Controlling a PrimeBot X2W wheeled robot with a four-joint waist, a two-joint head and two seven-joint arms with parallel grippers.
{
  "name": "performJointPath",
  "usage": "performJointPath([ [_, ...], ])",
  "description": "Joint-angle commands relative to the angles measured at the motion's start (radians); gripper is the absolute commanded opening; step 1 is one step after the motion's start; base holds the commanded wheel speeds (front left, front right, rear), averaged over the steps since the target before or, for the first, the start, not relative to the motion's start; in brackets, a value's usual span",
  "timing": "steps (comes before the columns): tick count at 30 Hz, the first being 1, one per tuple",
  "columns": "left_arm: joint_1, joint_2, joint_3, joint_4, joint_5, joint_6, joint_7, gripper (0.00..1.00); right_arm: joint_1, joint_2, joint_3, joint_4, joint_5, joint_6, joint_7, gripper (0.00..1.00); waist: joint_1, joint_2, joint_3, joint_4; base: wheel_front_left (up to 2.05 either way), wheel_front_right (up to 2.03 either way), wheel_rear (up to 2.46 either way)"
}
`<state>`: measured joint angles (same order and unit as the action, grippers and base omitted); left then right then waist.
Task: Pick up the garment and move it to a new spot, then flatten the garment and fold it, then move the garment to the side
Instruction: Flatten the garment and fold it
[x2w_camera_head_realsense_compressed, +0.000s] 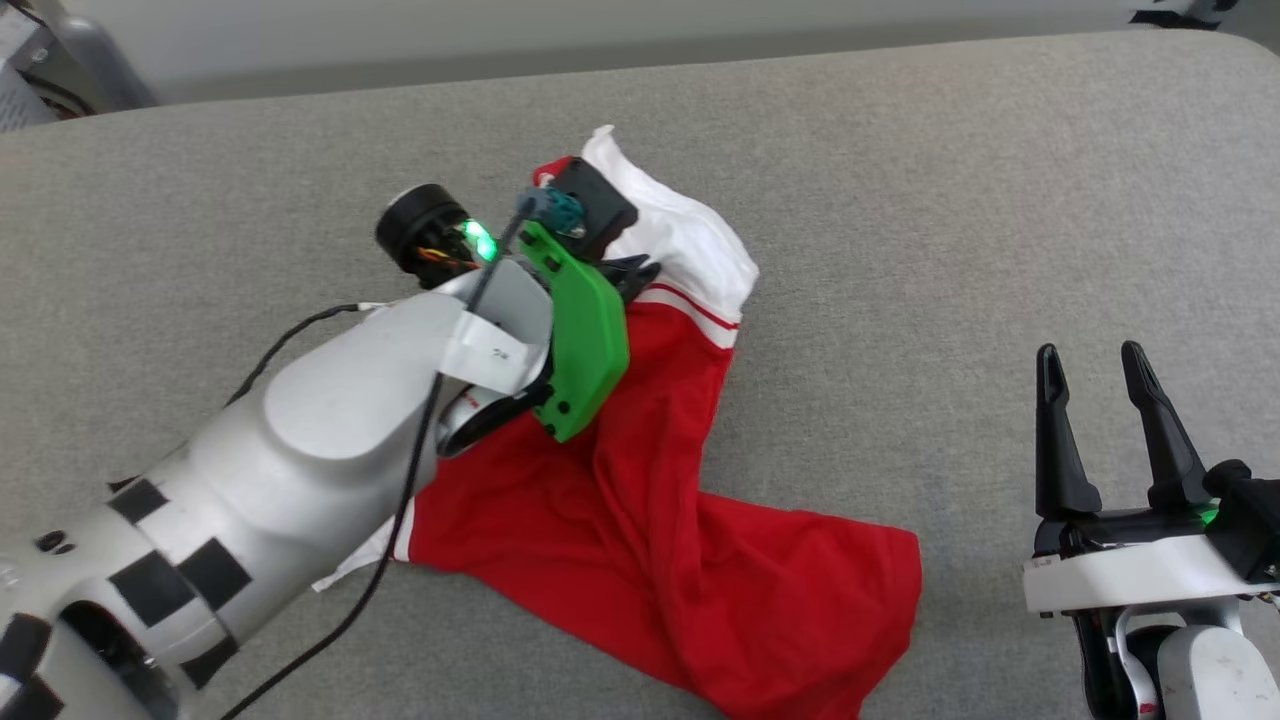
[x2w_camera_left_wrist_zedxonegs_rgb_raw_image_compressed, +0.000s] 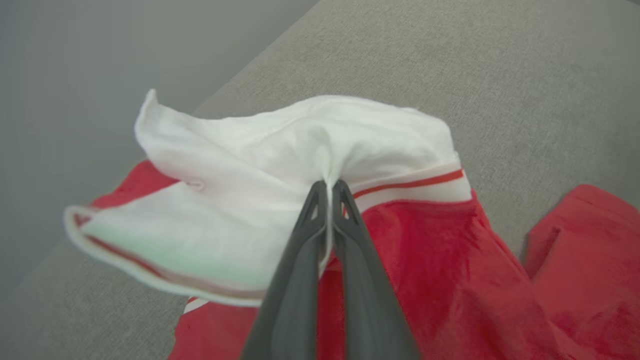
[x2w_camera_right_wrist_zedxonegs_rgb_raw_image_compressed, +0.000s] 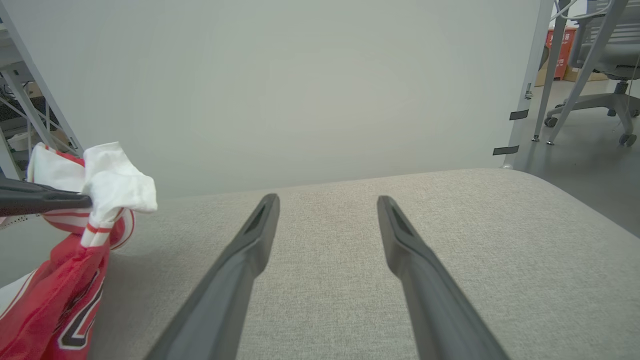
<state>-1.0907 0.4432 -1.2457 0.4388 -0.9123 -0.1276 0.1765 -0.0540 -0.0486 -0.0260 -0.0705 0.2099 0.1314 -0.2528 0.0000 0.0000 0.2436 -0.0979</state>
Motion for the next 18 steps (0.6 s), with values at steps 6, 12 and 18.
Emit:
performJointPath([
  [6,-0.030,-0.182,-0.028,0.131,0.081,-0.003,-0.056,0.00,-0.048,-0.002,0.004,-0.005,0.025,-0.001,-0.009,1.00,0.0000,0.0000,0.105,-0.102,0.00,0.00,0.00],
  [12,0.039,-0.294,-0.034,0.162,0.162,-0.003,-0.023,0.00,-0.069,-0.002,0.000,-0.008,0.037,-0.001,-0.009,1.00,0.0000,0.0000,0.152,-0.129,0.00,0.00,0.00],
  [18,0.133,-0.324,-0.034,0.144,0.224,-0.003,0.038,0.00,-0.084,-0.002,0.005,-0.008,0.039,-0.001,-0.009,1.00,0.0000,0.0000,0.171,-0.133,0.00,0.00,0.00],
])
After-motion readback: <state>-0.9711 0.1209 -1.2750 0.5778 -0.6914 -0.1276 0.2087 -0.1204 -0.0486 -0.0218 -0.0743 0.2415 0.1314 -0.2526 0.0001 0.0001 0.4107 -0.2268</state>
